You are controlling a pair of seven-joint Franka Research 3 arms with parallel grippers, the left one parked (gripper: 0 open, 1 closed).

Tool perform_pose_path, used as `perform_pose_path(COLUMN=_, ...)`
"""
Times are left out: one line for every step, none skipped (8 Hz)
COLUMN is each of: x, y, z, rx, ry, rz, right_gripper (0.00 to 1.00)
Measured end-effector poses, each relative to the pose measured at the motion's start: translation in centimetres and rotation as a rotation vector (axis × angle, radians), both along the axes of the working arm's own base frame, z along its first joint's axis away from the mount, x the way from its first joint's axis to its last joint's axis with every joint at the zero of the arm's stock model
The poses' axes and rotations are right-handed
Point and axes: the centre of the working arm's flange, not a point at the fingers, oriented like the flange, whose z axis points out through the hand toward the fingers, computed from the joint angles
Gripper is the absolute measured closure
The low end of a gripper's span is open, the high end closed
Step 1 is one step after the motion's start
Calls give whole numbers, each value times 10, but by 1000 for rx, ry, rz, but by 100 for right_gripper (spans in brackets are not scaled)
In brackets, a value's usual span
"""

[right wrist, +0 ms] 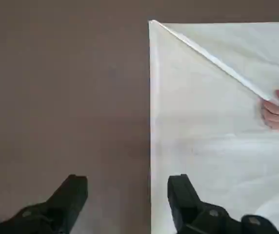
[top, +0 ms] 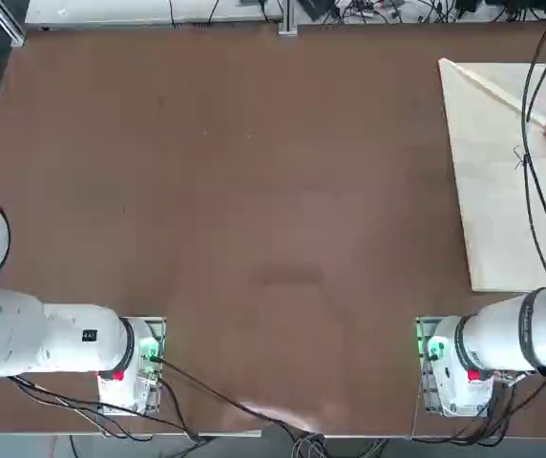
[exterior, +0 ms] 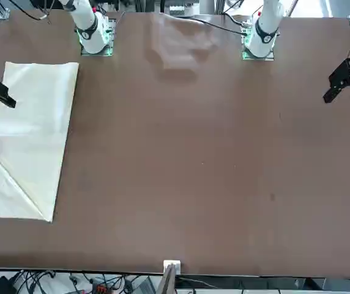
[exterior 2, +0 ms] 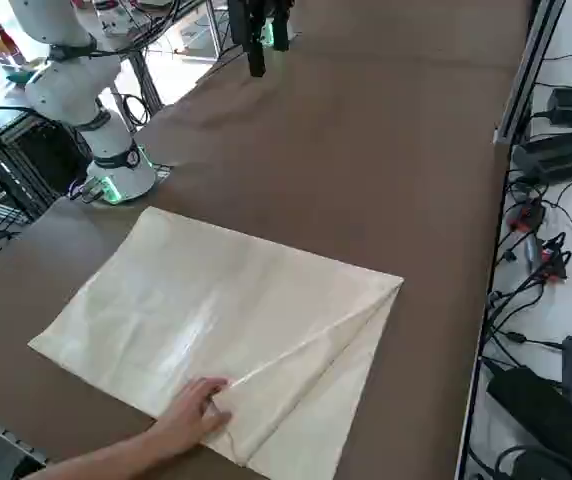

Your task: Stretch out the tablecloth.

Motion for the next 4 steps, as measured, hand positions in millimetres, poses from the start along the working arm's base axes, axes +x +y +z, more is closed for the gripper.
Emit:
perform_pose_path(x=0, y=0, z=0, rx=0, ry=-2, rz=0, right_gripper=0)
perform_pose_path(x=0, y=0, z=0, rx=0, ry=-3, rz=0, right_gripper=0)
perform_pose_path(x=0, y=0, z=0, rx=0, ry=-4, rz=0, right_gripper=0)
perform_pose_path(x=0, y=0, z=0, rx=0, ry=-4, rz=0, right_gripper=0)
